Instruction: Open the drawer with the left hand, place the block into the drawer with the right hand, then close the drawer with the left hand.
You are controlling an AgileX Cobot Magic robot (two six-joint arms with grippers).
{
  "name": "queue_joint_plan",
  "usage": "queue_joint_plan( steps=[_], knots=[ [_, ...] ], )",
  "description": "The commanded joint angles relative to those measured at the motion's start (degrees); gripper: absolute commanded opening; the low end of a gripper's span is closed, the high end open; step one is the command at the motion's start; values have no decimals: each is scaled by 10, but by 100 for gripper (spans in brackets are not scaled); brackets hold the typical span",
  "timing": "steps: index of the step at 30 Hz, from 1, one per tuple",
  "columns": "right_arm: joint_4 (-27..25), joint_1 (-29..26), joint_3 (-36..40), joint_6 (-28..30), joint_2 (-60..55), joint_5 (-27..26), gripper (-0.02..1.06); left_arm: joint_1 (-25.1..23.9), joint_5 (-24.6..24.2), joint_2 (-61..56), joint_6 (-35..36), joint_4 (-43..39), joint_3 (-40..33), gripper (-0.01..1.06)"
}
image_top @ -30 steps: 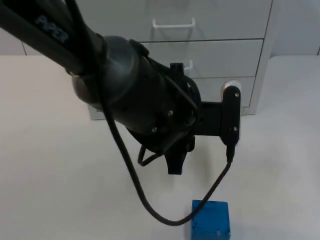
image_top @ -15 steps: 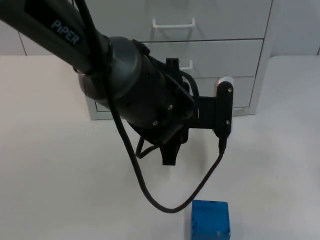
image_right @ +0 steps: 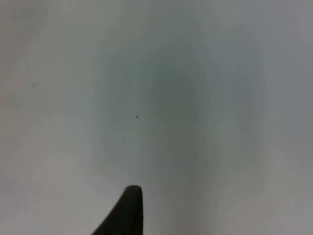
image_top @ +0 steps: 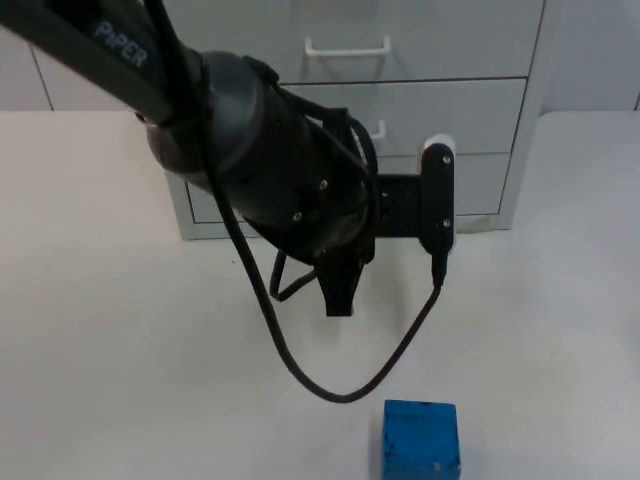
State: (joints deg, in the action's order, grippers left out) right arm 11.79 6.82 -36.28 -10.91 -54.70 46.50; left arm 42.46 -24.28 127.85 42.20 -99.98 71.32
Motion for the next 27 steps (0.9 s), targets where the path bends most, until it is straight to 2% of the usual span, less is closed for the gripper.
queue_joint_plan(
  steps=[1, 5, 8, 11, 12, 15, 20, 27],
  knots=[
    [3, -3, 0, -2, -1, -4, 103, -5, 2, 8, -1, 0, 5, 39],
    [3, -3, 0, -2, -1, -4, 103, -9, -9, 21, -1, 0, 11, 39],
    [3, -3, 0, -2, -1, -4, 103, -12, 1, 23, 1, 0, 11, 33],
    [3, -3, 0, -2, -1, -4, 103, -12, 0, 24, 1, 0, 11, 1],
    [3, -3, 0, -2, -1, -4, 103, -11, 0, 24, -1, 0, 10, 0],
    [3, -3, 0, -2, -1, -7, 103, -5, -4, 23, -14, 0, 10, 0],
    [3, -3, 0, -2, -1, -8, 103, 12, -3, 5, -83, 70, 10, 0],
    [2, -3, 0, -2, -1, -8, 103, 12, 2, -15, -90, 88, 10, 0]
  ],
)
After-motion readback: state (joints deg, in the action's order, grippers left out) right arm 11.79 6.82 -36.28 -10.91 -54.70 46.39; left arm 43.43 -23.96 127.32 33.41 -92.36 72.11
